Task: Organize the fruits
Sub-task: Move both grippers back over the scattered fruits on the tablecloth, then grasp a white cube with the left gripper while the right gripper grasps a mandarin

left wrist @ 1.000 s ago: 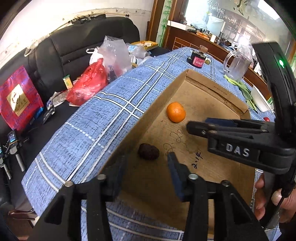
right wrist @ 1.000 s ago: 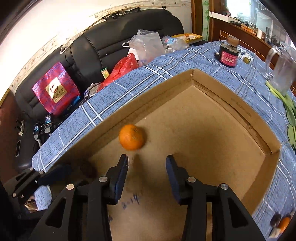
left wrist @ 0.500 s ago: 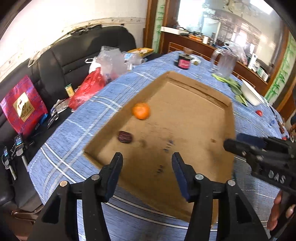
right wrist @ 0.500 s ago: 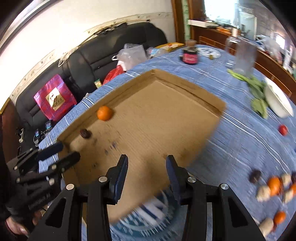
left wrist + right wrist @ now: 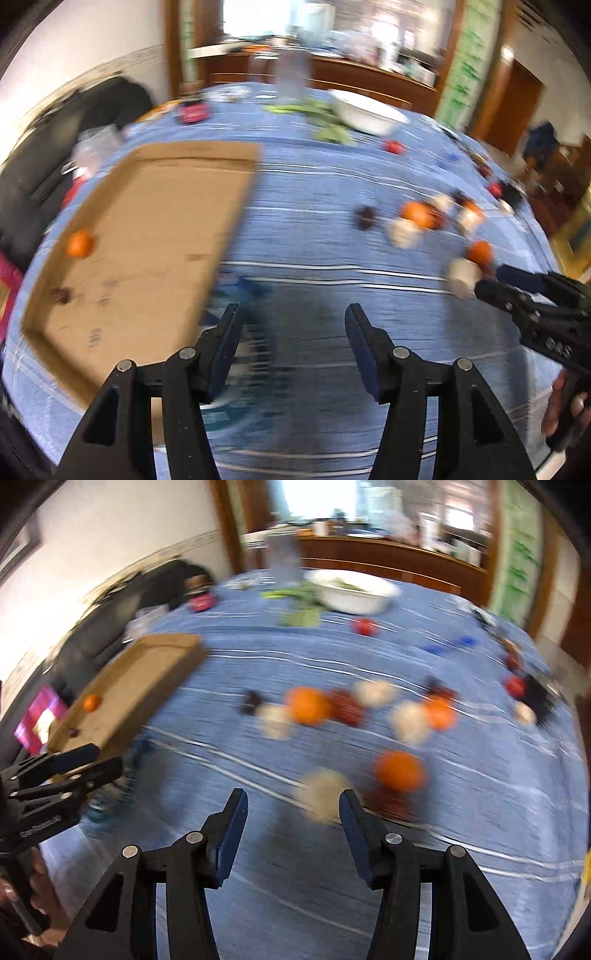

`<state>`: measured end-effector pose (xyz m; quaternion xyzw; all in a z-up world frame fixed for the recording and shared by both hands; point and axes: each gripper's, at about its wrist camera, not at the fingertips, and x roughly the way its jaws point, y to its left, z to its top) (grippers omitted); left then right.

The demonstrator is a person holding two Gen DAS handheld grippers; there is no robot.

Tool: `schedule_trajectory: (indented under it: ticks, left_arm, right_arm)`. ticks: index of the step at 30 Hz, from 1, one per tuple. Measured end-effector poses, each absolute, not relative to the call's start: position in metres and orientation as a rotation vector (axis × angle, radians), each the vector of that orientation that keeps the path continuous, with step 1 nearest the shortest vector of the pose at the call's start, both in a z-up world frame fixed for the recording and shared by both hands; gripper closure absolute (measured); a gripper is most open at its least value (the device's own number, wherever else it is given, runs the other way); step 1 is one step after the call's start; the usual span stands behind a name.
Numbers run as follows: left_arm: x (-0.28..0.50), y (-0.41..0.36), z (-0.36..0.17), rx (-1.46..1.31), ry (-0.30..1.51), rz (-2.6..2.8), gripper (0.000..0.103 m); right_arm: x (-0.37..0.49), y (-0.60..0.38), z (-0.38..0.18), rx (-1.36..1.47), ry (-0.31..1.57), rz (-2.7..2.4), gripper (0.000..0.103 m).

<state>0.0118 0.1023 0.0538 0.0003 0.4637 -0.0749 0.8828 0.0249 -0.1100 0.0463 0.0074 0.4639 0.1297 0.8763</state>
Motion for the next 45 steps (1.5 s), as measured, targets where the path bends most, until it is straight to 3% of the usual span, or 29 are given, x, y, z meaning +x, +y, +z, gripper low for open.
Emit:
schedule_trajectory:
  ticks: [6,15,16,17,18,29,31,45]
  left_arm:
    - [0.021,0.017,0.046,0.064,0.995,-0.36,0.042]
    - [0.049,-0.038,0.019,0.095,1.038,-0.402,0.042]
    - [0.049,-0.04,0.015,0.094,1.041,-0.401,0.049]
    - [0.05,-0.041,0.013,0.074,1.044,-0.423,0.063]
    - [0.05,-0.04,0.012,0.037,1.049,-0.456,0.068]
    - [0.048,-0.019,0.012,0.02,1.041,-0.405,0.068]
    - [0.049,-0.013,0.012,0.007,1.042,-0.402,0.068]
    - [0.032,0.017,0.026,-0.008,1.007,-0.399,0.068]
  right_arm:
    - [0.015,-0.184,0.038,0.061,0.977,0.156,0.048]
    - [0.016,-0.216,0.035,0.138,0.969,0.16,0.048]
    - [0.018,-0.216,0.035,0.143,0.97,0.167,0.048]
    - [0.023,-0.215,0.035,0.151,0.97,0.176,0.048]
    - [0.026,-0.215,0.034,0.154,0.968,0.184,0.048]
    - [0.078,-0.175,0.012,0.156,1.035,0.312,0.049]
    - [0.08,-0.172,0.011,0.156,1.029,0.327,0.069]
    - [0.044,-0.153,0.036,0.074,0.962,0.272,0.069]
